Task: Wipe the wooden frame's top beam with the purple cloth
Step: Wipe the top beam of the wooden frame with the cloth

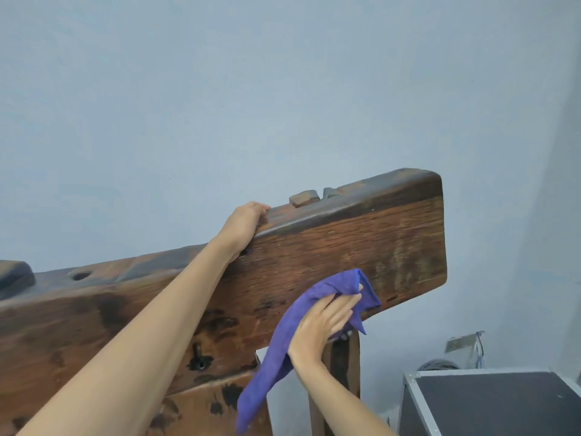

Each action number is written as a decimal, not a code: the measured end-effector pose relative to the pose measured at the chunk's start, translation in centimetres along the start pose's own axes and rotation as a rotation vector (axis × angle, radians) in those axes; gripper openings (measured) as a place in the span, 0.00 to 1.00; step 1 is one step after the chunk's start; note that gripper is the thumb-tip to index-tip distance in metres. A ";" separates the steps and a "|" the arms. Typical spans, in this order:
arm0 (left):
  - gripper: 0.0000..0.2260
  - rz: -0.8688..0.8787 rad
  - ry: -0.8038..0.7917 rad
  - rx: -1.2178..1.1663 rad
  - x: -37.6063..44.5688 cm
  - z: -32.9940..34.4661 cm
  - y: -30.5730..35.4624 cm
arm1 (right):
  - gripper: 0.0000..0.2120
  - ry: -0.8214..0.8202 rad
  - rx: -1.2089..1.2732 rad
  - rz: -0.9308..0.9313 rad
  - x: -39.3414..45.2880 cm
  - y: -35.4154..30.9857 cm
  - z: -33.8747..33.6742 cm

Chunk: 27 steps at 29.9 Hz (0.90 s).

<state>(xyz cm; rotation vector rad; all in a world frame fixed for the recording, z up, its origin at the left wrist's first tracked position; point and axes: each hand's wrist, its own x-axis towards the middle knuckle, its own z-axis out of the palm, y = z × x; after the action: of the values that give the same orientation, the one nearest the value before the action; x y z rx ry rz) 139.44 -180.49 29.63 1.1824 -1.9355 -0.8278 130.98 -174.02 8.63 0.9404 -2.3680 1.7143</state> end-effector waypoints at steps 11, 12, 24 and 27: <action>0.17 0.082 -0.114 0.131 -1.3 -1.4 -0.4 | 0.21 0.071 -0.347 -0.758 12.3 -13.1 -8.1; 0.21 0.071 -0.102 0.115 -1.3 -1.3 -0.5 | 0.22 -0.064 -0.445 -0.755 12.8 -14.3 -8.7; 0.39 0.064 -0.172 0.243 -3.7 -5.5 -3.4 | 0.24 -0.890 -0.729 -0.830 9.8 -22.0 -6.5; 0.32 0.082 -0.202 0.514 -4.8 -7.8 -5.4 | 0.25 -0.857 -0.846 -0.878 7.6 -22.4 -4.7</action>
<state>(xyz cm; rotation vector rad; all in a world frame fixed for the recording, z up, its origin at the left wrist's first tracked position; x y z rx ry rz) 149.96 -179.36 28.39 1.3335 -2.4393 -0.4250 134.90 -177.43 32.24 2.2214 -2.0289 -0.0609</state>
